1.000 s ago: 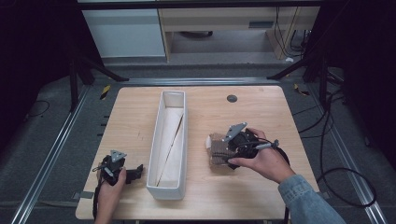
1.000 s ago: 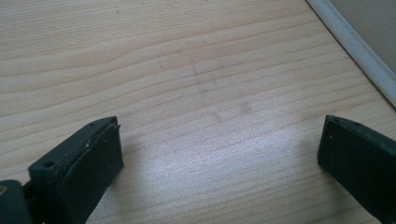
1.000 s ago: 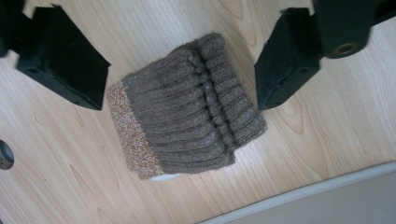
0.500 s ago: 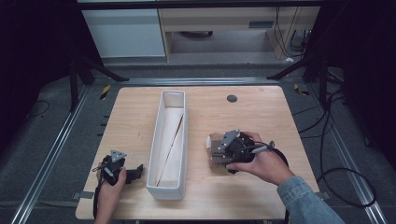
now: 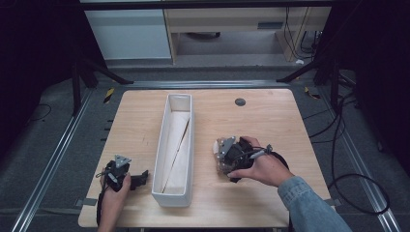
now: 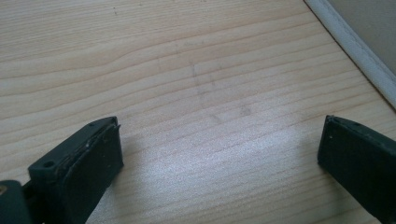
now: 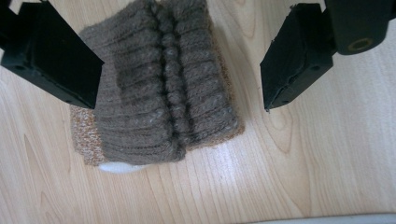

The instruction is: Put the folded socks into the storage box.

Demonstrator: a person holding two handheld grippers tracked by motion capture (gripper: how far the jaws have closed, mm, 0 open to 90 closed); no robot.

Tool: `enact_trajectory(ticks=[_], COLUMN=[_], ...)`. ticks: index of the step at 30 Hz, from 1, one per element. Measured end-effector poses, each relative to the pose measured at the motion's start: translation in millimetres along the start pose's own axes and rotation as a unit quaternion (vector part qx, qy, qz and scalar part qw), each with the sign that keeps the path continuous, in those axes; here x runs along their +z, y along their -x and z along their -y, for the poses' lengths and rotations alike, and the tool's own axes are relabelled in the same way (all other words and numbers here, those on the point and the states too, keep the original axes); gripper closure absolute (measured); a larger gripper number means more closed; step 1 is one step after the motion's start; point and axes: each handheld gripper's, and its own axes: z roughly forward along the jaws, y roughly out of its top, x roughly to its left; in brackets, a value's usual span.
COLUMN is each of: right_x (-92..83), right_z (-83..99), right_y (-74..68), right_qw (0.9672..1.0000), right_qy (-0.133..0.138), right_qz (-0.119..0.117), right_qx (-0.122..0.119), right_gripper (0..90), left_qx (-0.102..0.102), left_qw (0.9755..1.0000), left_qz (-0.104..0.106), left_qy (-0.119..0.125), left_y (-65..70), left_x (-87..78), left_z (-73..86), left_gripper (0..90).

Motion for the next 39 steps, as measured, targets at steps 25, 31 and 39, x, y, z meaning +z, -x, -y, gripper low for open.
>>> enact_trajectory(ticks=[25, 31, 39], right_x=[40.3, 33.9, 0.8], right_z=[12.8, 11.2, 4.6], right_y=[-11.1, -5.0, 16.6], right_qw=[0.9972, 0.997, 0.9991], right_qy=[-0.046, -0.047, -0.027], right_qz=[0.043, 0.053, 0.025], right_qx=[-0.041, -0.03, 0.019], right_gripper=[13.8, 32.1, 45.5], left_qx=[0.002, 0.001, 0.001], left_qw=[1.0, 1.0, 1.0], left_qz=[0.001, 0.001, 0.001], left_qy=[-0.002, -0.001, -0.001], left_y=[-0.1, 0.0, 0.1], left_x=[0.0, 0.1, 0.4], left_z=[-0.3, -0.3, -0.5], left_gripper=[0.0, 0.0, 0.0])
